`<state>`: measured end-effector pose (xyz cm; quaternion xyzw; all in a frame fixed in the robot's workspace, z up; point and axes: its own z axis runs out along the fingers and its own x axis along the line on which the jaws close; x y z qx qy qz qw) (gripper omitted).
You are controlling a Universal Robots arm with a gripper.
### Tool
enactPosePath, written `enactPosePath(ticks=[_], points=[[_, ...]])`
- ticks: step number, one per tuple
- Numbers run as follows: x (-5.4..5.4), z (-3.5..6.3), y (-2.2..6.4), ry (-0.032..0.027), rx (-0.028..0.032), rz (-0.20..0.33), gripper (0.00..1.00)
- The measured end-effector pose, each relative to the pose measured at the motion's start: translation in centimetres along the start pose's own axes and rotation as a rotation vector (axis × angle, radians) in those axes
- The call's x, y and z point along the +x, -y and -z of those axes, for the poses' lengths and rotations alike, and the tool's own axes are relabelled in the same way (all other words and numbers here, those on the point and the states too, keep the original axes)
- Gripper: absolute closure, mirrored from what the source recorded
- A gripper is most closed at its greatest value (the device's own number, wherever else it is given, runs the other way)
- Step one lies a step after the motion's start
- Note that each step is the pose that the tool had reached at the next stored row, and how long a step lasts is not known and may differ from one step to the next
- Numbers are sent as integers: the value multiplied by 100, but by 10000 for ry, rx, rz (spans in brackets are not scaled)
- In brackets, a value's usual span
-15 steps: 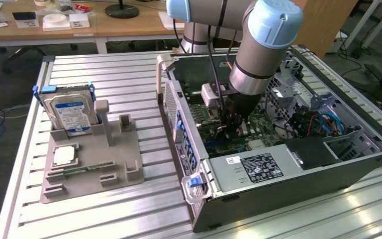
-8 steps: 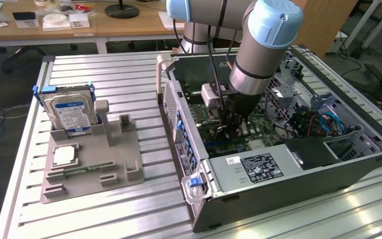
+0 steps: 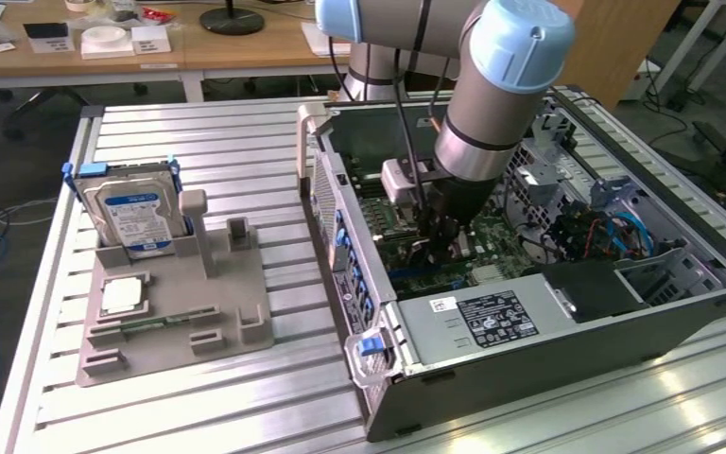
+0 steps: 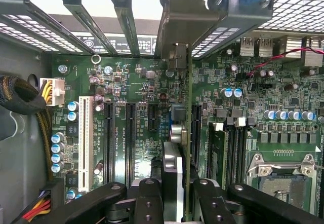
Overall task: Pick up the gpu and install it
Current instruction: 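Insert the gpu into the slot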
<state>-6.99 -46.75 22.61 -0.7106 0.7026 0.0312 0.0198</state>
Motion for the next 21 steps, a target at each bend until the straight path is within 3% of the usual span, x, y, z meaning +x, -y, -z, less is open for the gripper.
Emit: enactPosePath(ticks=[21], points=[[-3,24,0,10,-16,0,72]])
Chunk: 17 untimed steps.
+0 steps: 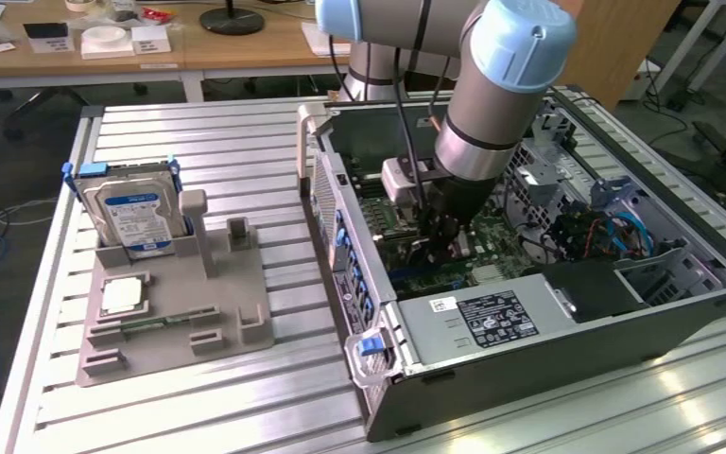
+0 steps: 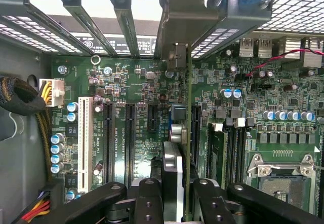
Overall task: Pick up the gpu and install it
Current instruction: 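Insert the gpu into the slot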
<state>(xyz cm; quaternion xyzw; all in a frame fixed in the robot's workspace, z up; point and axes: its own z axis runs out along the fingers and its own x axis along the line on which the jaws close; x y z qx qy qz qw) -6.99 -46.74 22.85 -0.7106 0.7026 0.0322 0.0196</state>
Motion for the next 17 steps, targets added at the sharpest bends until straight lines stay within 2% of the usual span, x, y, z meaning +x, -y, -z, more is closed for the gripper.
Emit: enactPosePath(ticks=[13,17], points=[[0,23,-1,-10,-7,-1,72],[-3,64,-2,-9,-6,-1,72]])
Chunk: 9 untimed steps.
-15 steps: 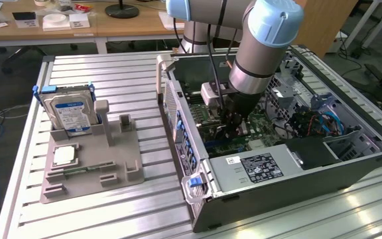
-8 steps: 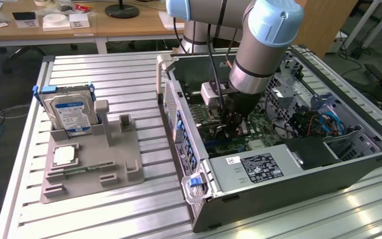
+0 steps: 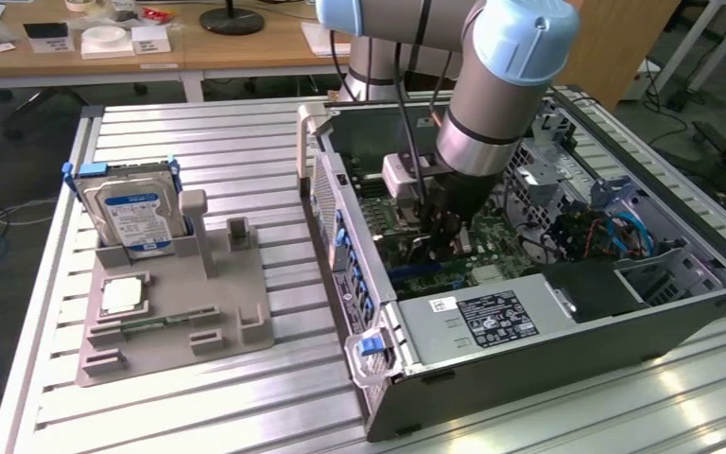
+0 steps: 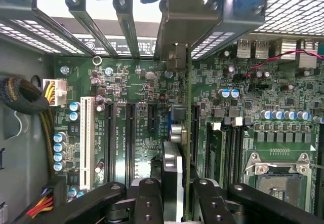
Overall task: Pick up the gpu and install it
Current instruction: 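Insert the gpu into the slot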
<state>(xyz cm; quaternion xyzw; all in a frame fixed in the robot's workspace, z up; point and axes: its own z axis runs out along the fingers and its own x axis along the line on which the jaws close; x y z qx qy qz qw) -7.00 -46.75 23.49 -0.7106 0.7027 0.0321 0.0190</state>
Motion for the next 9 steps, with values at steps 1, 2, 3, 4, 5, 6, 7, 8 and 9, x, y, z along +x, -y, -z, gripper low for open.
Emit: enactPosePath(ticks=[1,2,3,4,5,6,7,8,9], points=[[-1,7,0,-1,-1,0,72],[-1,7,0,1,0,0,72],[-1,7,0,1,0,0,72],[-1,7,0,1,0,0,72],[-1,7,0,1,1,0,72],[-1,7,0,0,0,1,72],[0,8,9,-1,-1,1,72],[0,8,16,-1,-1,1,72],[0,8,23,0,-1,0,72]])
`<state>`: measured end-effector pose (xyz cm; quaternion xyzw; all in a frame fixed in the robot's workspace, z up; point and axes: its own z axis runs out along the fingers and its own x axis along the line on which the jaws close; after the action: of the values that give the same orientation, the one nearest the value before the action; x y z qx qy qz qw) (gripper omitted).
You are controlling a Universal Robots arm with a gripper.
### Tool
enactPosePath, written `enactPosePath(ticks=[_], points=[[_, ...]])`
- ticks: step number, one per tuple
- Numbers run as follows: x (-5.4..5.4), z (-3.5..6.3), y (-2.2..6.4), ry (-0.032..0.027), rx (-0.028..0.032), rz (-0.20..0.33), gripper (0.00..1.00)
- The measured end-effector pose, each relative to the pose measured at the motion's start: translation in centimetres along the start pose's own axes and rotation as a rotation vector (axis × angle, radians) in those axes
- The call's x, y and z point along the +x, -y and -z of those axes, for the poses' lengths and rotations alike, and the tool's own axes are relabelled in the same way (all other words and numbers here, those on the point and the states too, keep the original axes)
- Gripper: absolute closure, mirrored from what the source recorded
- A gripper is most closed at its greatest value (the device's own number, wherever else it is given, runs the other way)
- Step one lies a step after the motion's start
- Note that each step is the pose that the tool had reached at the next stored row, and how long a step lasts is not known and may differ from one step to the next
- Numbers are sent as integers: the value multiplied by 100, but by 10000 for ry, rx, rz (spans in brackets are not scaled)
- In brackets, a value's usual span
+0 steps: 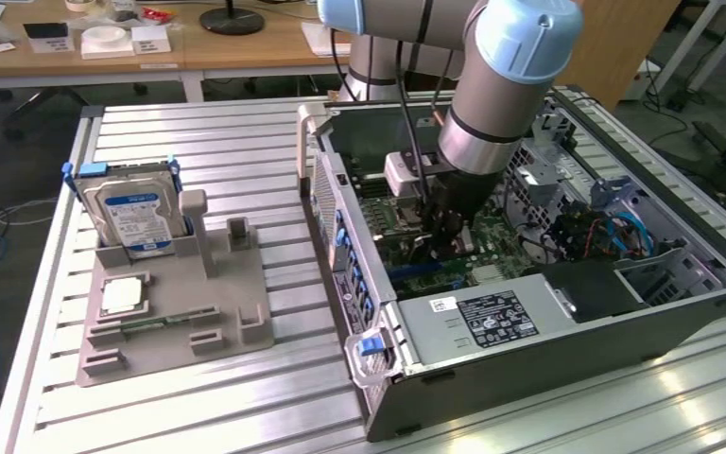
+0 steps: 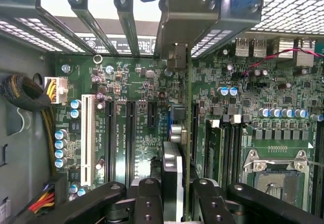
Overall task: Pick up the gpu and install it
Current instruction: 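Insert the gpu into the slot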
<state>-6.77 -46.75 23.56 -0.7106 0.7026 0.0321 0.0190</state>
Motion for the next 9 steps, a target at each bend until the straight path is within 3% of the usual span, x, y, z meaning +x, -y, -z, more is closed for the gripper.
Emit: enactPosePath(ticks=[9], points=[[0,1,52,1,1,0,72]])
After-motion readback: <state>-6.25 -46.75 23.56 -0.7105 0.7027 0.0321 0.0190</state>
